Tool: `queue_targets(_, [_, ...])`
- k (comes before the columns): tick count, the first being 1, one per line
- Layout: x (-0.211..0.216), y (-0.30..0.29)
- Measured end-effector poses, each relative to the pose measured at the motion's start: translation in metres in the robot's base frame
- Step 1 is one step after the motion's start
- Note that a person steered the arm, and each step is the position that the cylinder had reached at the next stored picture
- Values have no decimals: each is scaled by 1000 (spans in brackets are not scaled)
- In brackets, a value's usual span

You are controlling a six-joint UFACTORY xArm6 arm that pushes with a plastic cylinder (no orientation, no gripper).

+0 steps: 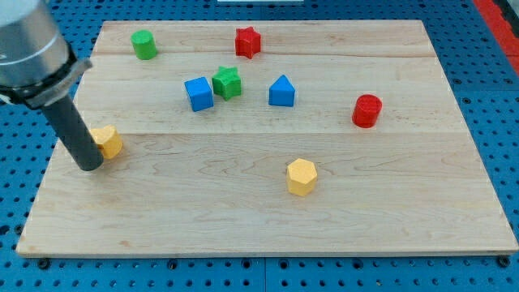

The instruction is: Move the yellow heart closer to the green star

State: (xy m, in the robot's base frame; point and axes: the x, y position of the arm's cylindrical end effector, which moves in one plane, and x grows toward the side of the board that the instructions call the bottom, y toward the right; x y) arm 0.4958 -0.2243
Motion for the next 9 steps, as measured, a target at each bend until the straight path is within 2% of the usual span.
queue_targets(2, [-78, 29])
queue_targets(3, [-103, 29])
queue_targets(5, [-134, -20])
queue_targets(6, [-153, -17])
queue_targets(7, [-168, -58])
queue_targets(8, [-177, -33])
queue_targets(9, [-177, 40])
